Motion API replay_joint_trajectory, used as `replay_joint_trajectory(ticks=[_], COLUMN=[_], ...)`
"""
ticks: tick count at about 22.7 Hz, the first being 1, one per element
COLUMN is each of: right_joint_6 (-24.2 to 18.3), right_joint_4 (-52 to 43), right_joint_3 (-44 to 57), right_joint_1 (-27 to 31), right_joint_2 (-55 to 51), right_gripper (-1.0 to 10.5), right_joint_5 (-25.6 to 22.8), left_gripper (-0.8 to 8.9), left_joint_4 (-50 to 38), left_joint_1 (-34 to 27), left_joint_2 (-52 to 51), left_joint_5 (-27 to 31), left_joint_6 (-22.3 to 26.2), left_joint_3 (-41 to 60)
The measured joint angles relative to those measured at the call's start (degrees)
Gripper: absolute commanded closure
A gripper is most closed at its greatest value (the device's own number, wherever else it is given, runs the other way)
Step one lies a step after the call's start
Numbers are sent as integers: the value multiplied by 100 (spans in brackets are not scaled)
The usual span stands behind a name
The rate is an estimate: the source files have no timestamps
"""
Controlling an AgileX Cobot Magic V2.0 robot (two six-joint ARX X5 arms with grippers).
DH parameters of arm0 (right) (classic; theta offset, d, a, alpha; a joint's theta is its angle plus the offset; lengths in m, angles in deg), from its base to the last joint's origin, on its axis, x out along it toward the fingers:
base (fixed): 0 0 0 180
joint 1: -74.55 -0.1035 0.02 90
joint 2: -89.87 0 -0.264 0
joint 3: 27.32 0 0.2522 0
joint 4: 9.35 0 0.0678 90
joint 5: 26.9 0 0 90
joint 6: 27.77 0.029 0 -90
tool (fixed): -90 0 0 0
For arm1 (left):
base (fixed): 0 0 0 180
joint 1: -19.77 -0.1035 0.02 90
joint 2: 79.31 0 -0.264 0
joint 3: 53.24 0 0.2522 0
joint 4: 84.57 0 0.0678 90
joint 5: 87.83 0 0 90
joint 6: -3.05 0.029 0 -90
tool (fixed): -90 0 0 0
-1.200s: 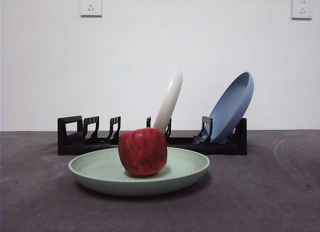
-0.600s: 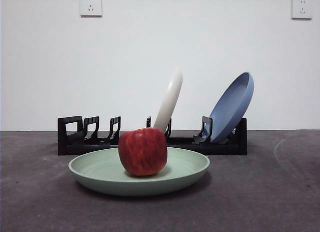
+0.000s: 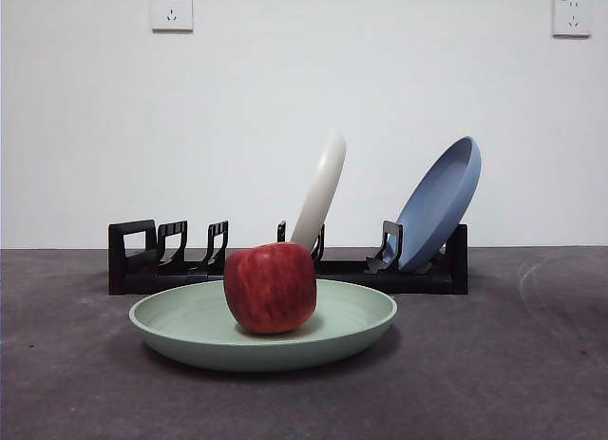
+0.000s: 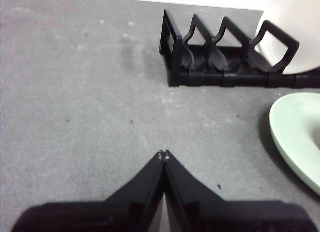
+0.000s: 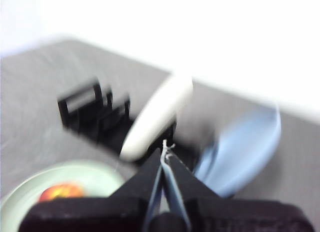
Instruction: Take the green plate from the plate rack,put the plate on the table,take the apple from the table,put the apple in the plate
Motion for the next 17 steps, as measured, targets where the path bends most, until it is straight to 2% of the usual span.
replay_joint_trajectory(ticks=[1,2,3,8,11,17], right_joint_6=[-188,-234,-216,-90,-76,101], right_joint_4=[-348,-411,-404,-382,-518,-651], right_joint_3=[350,645,935,1908,2417,3303], right_joint_1=[448,861,1279,2450,2752,2715], right_joint_2=[-160,-404,-684,-1816,-2544,-3521], right_gripper=[963,963,963,963,963,963], right_joint_5=[415,525,496,295,293,33], left_gripper=[815,815,815,815,815,815], left_joint_4=[0,0,0,0,-2,-17], left_joint_1=[0,0,-2,0,0,0], left_joint_2=[42,74,111,234,302,391], left_joint_5=[-2,0,0,0,0,0], left_joint_6=[0,0,0,0,0,0], left_joint_3=[0,0,0,0,0,0])
